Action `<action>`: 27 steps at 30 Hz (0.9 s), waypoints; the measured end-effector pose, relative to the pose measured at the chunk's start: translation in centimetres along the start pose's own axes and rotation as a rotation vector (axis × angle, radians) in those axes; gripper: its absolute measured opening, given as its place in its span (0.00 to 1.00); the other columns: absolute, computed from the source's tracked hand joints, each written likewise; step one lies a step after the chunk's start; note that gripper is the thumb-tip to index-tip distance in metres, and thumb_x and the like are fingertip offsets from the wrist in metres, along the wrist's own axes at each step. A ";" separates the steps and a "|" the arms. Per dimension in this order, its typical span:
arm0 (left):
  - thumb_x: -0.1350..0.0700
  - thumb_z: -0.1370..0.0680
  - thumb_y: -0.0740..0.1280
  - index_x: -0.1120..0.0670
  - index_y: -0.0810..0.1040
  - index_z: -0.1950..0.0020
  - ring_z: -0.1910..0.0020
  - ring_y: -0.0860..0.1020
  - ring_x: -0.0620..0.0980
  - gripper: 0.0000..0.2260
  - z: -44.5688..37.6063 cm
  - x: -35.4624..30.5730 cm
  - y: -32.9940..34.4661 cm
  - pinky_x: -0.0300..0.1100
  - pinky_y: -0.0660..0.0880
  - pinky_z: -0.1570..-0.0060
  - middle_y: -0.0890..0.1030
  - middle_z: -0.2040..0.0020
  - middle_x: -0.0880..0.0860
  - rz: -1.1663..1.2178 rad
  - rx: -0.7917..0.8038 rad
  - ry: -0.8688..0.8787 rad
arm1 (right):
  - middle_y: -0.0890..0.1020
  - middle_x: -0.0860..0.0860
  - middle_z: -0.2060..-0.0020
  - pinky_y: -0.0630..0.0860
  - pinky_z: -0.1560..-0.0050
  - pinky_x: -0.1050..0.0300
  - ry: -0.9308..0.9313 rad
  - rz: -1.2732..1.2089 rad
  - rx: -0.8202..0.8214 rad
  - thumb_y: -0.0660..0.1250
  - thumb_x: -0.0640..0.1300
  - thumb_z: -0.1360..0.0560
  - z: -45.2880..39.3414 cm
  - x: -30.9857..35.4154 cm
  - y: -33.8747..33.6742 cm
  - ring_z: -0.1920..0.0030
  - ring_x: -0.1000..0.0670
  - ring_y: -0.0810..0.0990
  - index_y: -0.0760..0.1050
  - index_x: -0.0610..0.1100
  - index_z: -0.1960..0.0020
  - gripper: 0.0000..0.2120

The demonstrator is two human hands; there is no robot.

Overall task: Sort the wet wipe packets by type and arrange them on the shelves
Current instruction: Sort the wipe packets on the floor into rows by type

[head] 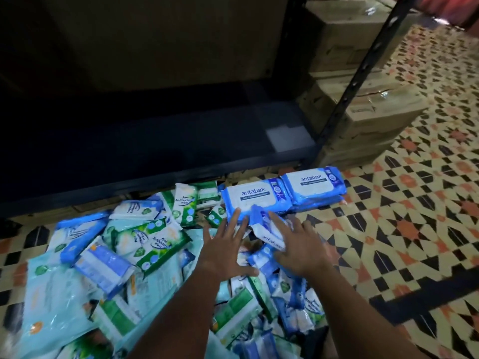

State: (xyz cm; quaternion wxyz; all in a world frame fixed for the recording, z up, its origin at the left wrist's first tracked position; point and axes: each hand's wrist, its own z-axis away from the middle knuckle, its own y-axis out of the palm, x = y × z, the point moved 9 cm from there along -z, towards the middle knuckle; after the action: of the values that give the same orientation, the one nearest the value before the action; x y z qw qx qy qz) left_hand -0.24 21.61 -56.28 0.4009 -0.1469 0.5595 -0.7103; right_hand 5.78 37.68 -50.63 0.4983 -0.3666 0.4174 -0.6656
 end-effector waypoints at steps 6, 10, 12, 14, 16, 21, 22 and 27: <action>0.18 0.37 0.61 0.45 0.46 0.17 0.18 0.44 0.56 0.57 -0.2 0.1 0.1 0.71 0.51 0.28 0.22 0.25 0.43 0.007 0.005 -0.009 | 0.67 0.41 0.26 0.72 0.36 0.42 -0.031 -0.317 0.337 0.81 0.50 0.36 -2.5 -0.2 0.0 0.29 0.38 0.66 0.36 0.62 0.20 0.64; 0.19 0.36 0.62 0.44 0.51 0.18 0.19 0.46 0.55 0.54 0.0 -0.3 -0.5 0.71 0.52 0.28 0.23 0.24 0.43 -0.001 0.000 0.007 | 0.70 0.46 0.30 0.65 0.32 0.40 0.036 -0.129 0.098 0.76 0.68 0.45 -2.6 -1.0 -2.1 0.30 0.40 0.63 0.51 0.55 0.21 0.60; 0.20 0.35 0.62 0.46 0.41 0.17 0.19 0.46 0.54 0.57 -0.1 -0.2 -0.8 0.69 0.53 0.28 0.24 0.23 0.43 0.006 0.005 0.002 | 0.71 0.46 0.31 0.69 0.34 0.42 0.135 -0.286 0.031 0.72 0.74 0.49 -2.6 -1.6 -3.1 0.32 0.41 0.68 0.55 0.52 0.22 0.62; 0.21 0.34 0.63 0.45 0.30 0.20 0.19 0.50 0.54 0.58 -0.3 0.0 -1.3 0.67 0.56 0.27 0.28 0.21 0.43 0.037 -0.014 0.001 | 0.72 0.43 0.31 0.74 0.35 0.42 0.243 -0.514 -0.035 0.75 0.74 0.50 -3.2 -2.5 -4.1 0.33 0.41 0.73 0.54 0.50 0.23 0.64; 0.22 0.32 0.63 0.46 0.27 0.21 0.21 0.56 0.55 0.58 -0.7 0.2 -2.1 0.61 0.63 0.29 0.33 0.19 0.46 0.039 -0.054 0.014 | 0.72 0.40 0.31 0.75 0.36 0.42 0.363 -0.639 -0.119 0.77 0.73 0.47 -3.8 -3.5 -5.3 0.34 0.38 0.74 0.50 0.51 0.22 0.64; 0.23 0.28 0.58 0.51 0.37 0.18 0.28 0.66 0.56 0.53 -1.7 0.5 -2.9 0.51 0.72 0.36 0.40 0.19 0.49 -0.007 -0.093 0.043 | 0.72 0.35 0.31 0.72 0.38 0.41 0.675 -0.720 -0.282 0.73 0.75 0.39 -4.8 -6.9 -8.0 0.33 0.35 0.73 0.42 0.49 0.19 0.64; 0.23 0.28 0.58 0.51 0.38 0.18 0.30 0.68 0.56 0.51 -1.7 0.5 -2.9 0.51 0.73 0.37 0.42 0.19 0.49 -0.017 -0.094 0.044 | 0.71 0.35 0.31 0.71 0.37 0.41 0.700 -0.739 -0.302 0.73 0.75 0.38 -5.0 -7.3 -8.4 0.32 0.35 0.72 0.42 0.48 0.19 0.63; 0.25 0.25 0.54 0.51 0.50 0.18 0.32 0.70 0.55 0.44 -2.4 0.7 -4.2 0.52 0.73 0.38 0.52 0.21 0.48 -0.019 -0.145 0.047 | 0.68 0.35 0.29 0.70 0.37 0.41 0.787 -0.703 -0.144 0.69 0.76 0.35 -7.7 -8.1 -7.1 0.29 0.35 0.68 0.38 0.46 0.19 0.63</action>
State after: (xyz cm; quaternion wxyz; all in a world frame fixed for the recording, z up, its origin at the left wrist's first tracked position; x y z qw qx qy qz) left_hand -3.99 22.93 -53.43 0.3690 -0.1641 0.6174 -0.6751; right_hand -1.80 48.14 -47.58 0.0246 -0.2402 0.4694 -0.8493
